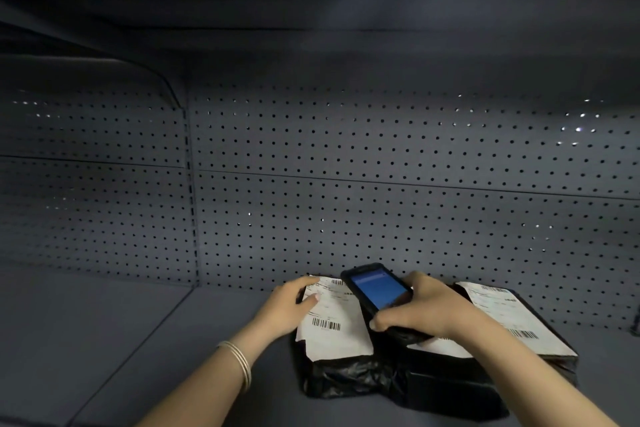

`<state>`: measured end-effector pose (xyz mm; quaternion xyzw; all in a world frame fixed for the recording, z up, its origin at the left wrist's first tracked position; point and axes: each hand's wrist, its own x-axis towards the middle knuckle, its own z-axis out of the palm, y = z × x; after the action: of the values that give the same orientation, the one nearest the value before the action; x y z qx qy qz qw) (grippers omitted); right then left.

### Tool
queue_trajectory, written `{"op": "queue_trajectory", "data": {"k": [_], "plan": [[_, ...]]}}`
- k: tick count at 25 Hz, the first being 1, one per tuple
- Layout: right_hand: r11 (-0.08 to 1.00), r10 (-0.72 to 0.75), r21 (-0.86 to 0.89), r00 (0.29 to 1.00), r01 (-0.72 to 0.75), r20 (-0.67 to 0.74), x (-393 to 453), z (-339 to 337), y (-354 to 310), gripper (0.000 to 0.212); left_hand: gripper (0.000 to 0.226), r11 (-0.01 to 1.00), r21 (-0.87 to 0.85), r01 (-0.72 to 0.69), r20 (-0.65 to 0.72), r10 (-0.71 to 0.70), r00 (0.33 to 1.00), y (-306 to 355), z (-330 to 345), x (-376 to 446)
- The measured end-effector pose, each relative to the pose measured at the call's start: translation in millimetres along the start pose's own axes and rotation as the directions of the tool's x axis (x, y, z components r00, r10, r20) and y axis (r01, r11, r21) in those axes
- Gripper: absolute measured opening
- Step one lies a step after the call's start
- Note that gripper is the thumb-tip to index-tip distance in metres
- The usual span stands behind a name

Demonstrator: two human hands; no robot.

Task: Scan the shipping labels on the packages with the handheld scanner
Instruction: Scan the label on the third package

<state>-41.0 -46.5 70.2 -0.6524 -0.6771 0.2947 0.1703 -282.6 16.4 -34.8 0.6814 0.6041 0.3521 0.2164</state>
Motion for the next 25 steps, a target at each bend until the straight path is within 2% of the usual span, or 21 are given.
{"op": "queue_trajectory", "data": {"k": [5, 11, 16, 25], "plan": [[1.000, -0.002, 0.007, 1.000, 0.002, -0.019, -11, -10, 4, 0.066, 0.040, 0.999, 0.019, -0.027, -0.102, 0.029, 0.994, 12, 3, 1], [0.999, -0.040, 0.019, 0.998, 0.041, -0.057, -36, -30, 0, 0.074, 0.039, 0.975, 0.001, -0.220, -0.288, 0.211, 0.934, 46, -8, -10], [0.995, -0.101, -0.026, 0.992, 0.099, -0.076, -70, -40, 3, 0.066, 0.041, 0.943, -0.049, -0.329, -0.342, 0.294, 0.893, 67, -6, -35], [0.971, -0.168, -0.181, 0.983, 0.153, -0.071, -138, -56, 16, 0.062, 0.042, 0.945, -0.055, -0.322, -0.394, 0.276, 0.877, 95, -3, -83]]}}
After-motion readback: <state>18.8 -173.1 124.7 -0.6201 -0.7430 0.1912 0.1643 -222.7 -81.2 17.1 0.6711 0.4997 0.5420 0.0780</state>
